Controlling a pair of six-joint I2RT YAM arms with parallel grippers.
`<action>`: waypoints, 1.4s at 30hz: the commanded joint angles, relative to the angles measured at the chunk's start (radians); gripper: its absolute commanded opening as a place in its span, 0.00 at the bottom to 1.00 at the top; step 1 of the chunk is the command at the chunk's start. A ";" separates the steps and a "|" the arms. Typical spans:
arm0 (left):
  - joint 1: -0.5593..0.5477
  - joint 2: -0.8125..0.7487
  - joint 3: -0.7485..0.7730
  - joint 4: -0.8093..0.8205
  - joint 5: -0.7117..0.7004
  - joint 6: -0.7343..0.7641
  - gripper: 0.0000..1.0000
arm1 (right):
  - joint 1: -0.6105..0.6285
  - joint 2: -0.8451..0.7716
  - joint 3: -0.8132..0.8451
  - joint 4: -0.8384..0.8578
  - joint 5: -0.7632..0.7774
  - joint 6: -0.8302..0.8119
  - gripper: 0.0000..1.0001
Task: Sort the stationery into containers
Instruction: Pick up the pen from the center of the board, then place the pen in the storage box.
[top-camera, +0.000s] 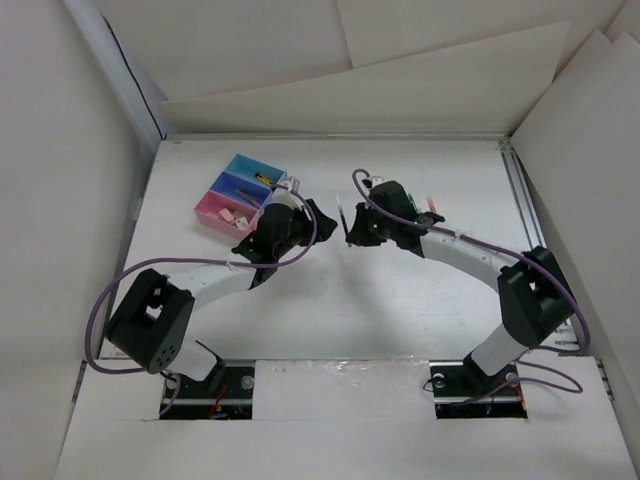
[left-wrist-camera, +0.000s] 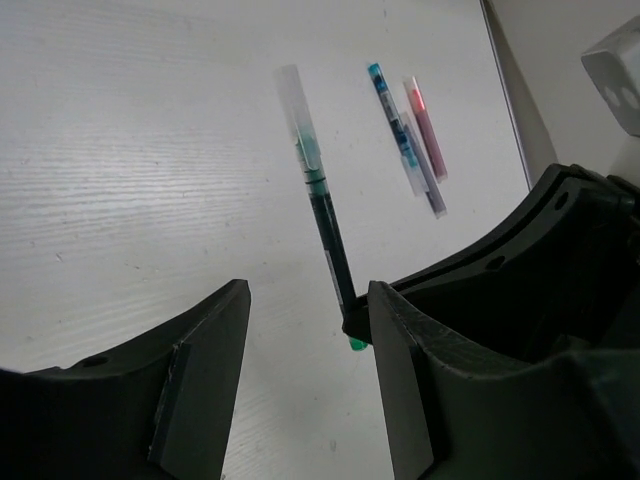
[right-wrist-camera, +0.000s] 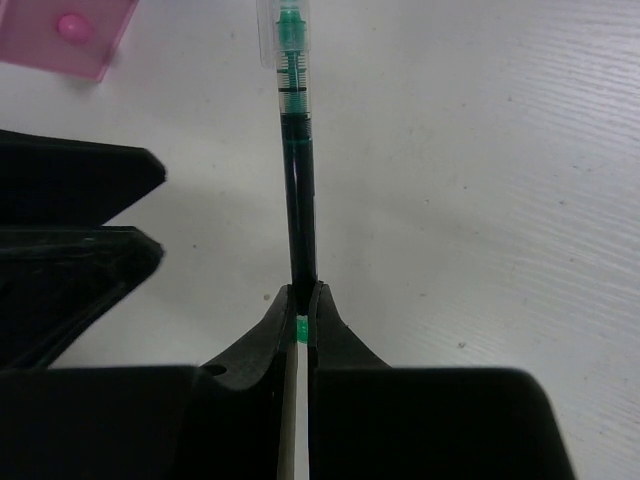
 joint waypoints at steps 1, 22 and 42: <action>0.003 0.024 0.037 0.038 0.060 -0.005 0.47 | 0.023 -0.002 0.013 0.089 -0.062 -0.020 0.00; 0.003 0.115 0.066 0.075 0.024 -0.076 0.00 | 0.065 -0.040 -0.010 0.118 -0.095 -0.018 0.14; 0.521 0.150 0.170 0.085 -0.086 -0.289 0.00 | 0.065 -0.301 -0.151 0.172 0.010 0.032 0.20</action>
